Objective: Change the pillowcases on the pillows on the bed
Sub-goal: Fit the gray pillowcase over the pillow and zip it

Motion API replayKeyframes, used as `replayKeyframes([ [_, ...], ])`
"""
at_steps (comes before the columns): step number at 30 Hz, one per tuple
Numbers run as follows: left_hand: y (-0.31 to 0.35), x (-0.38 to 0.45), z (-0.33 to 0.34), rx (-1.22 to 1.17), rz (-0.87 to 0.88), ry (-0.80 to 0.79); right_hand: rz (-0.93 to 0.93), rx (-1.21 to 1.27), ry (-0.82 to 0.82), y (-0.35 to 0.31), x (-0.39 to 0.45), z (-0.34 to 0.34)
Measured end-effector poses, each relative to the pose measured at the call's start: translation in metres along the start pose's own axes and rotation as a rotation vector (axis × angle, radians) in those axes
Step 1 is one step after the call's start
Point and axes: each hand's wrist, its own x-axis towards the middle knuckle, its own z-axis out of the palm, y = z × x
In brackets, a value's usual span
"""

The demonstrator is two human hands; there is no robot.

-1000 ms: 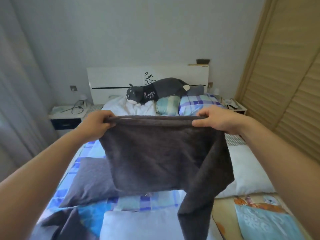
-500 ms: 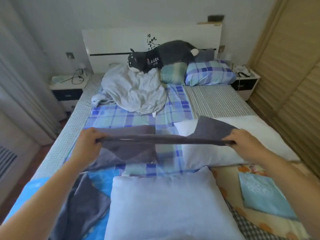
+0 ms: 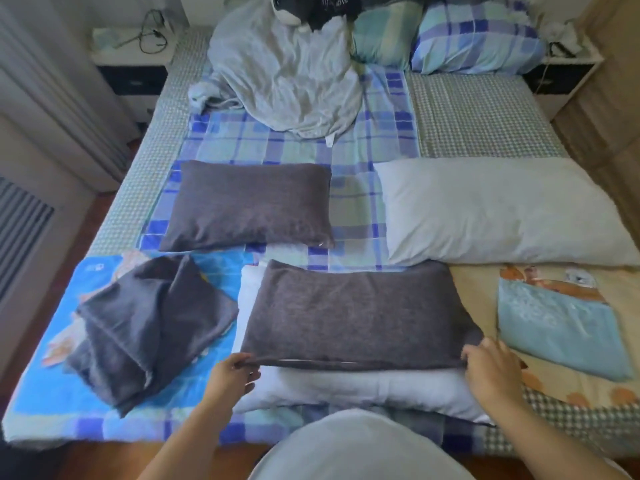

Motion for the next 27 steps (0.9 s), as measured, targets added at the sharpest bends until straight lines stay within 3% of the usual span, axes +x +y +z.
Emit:
replayKeyframes([
  [2, 0.025, -0.012, 0.000, -0.190, 0.072, 0.044, 0.017, -0.087, -0.112, -0.023, 0.005, -0.027],
  [4, 0.050, -0.029, -0.005, -0.285, 0.165, 0.064, -0.110, -0.017, -0.217, -0.058, 0.007, -0.054],
  [9, 0.118, -0.079, -0.012, -0.275, 0.397, -0.049, -0.482, 0.786, -0.465, -0.165, -0.021, -0.131],
  [13, 0.156, -0.108, -0.019, -0.385, 0.533, -0.118, -0.617, 0.876, -0.171, -0.202, -0.033, -0.143],
  [17, 0.162, -0.105, -0.033, -0.675, 0.538, 0.038, -0.339, 0.579, 0.010, -0.158, -0.002, -0.109],
  [21, 0.150, -0.073, -0.044, -0.965, 0.247, 0.072, 0.062, 0.405, 0.100, -0.080, 0.017, -0.073],
  [24, 0.150, -0.044, -0.051, -1.071, 0.177, 0.046, 0.264, 0.453, 0.293, -0.039, 0.034, -0.093],
  [27, 0.169, -0.027, -0.059, -1.211, 0.240, 0.067, 0.260, 0.588, 0.496, -0.025, 0.042, -0.142],
])
